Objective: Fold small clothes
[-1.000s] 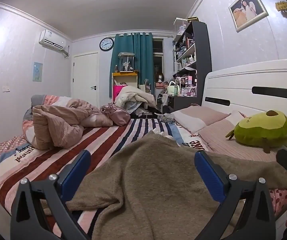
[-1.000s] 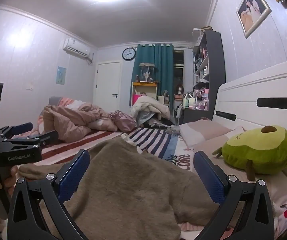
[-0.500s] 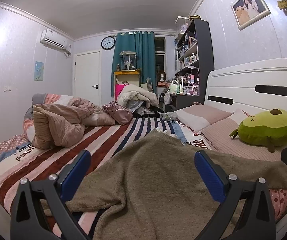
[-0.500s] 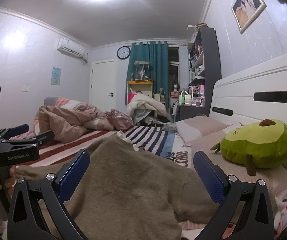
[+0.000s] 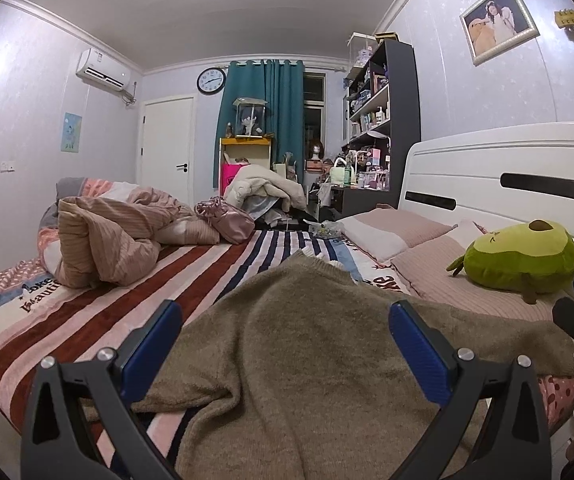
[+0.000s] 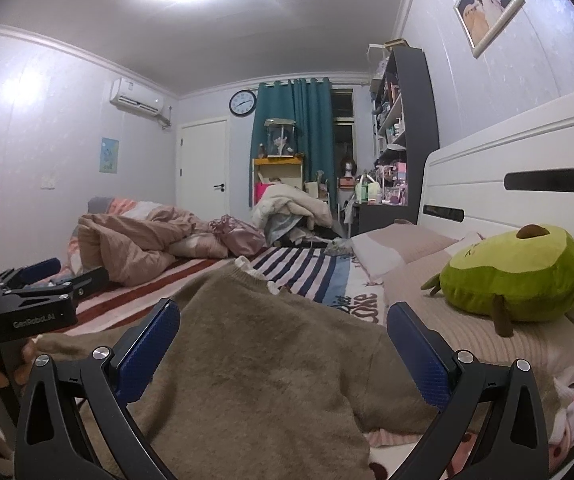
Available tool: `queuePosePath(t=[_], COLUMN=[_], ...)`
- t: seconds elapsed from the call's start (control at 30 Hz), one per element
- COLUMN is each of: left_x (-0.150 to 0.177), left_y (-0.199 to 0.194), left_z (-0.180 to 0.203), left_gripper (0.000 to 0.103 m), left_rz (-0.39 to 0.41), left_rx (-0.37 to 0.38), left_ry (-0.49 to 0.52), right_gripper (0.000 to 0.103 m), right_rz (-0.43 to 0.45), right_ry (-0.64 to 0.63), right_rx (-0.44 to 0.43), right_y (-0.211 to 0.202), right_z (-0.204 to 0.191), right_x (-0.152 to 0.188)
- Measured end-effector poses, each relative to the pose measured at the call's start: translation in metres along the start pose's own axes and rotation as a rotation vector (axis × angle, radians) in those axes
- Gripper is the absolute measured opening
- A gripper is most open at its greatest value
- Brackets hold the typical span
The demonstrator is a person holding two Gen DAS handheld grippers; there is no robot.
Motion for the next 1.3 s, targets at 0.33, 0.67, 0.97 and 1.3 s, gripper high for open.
queuePosePath(t=[0.33,0.67,0.97,1.3], left_x=[0.002,0.008,0.008,0.019], left_y=[-0.008,-0.011,-0.015,0.005], left_z=[-0.002,-0.005,-0.003,-0.01], left_gripper=[0.102,0.102,0.102,0.102], left_rz=[0.005,-0.019,0.0,-0.087], left_rx=[-0.008,-0.01,-0.026,-0.007], left_ry=[0.0,0.005,0.012,0.025], right_gripper=[0.103,0.103,0.103,0.103], right_rz=[0.01,-0.012,-0.009,-0.016], right_ry=[-0.005,-0.024,-0.001,-0.018], right_rx=[-0.014,-0.01,-0.019,-0.04], right_y=[-0.008,-0.013,-0.015,-0.011], right_z=[-0.005,-0.005,0.001,-0.006], right_x=[0.001,0.006,0.004,0.007])
Point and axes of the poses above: each gripper's, at about its wrist camera, not at the fingertips, and y roughly the way its jaws point, z to its right, x to its underside, the point moved 7 cm from there along y, roughly the way its jaws point, and after that the axes turned 13 degrees about y, right-handed, at the moved point
